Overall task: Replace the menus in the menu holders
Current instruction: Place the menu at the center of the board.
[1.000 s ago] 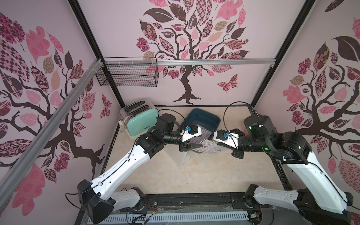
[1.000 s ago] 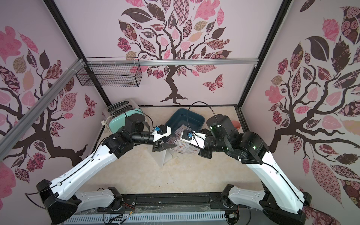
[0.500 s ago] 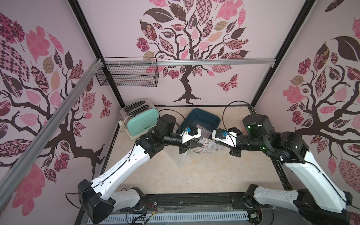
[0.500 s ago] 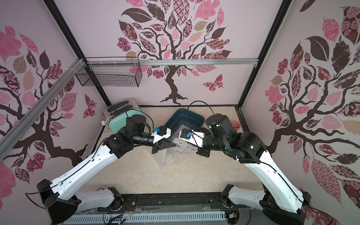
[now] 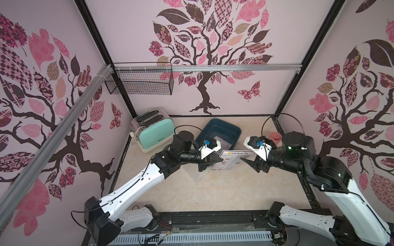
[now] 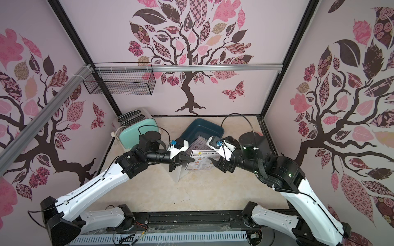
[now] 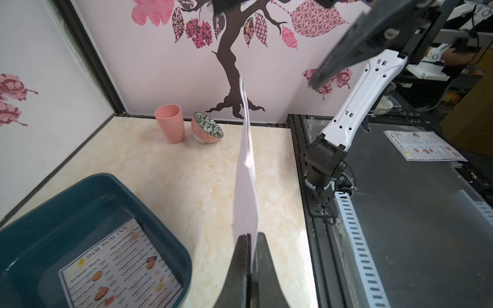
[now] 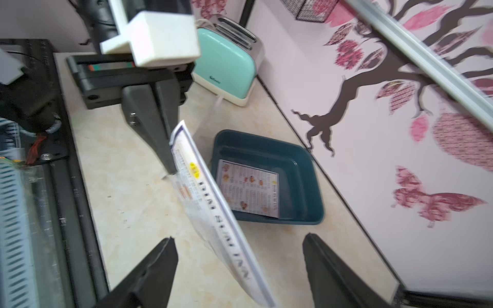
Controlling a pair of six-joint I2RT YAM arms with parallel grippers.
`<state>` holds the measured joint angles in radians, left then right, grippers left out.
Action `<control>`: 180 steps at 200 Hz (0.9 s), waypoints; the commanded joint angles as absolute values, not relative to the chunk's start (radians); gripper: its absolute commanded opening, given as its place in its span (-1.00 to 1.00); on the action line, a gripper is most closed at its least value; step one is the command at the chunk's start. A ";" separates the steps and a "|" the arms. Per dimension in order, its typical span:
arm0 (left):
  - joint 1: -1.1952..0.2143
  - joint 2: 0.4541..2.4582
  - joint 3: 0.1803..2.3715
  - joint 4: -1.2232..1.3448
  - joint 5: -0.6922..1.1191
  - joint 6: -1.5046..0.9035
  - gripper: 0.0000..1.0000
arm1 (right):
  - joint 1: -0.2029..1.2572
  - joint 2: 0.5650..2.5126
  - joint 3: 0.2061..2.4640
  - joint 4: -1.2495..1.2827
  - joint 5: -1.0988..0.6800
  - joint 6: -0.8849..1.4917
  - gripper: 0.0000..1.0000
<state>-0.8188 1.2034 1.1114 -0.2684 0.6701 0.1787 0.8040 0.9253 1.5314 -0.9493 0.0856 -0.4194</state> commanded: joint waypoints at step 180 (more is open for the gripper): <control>-1.109 2.014 1.512 0.121 0.296 -1.061 -1.00 | 0.810 0.891 1.606 -0.891 0.389 -0.068 0.55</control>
<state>-1.0996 1.9785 1.4742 0.1230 0.3367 -0.9916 0.8040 0.9005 1.6173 -0.9047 0.4141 -0.0902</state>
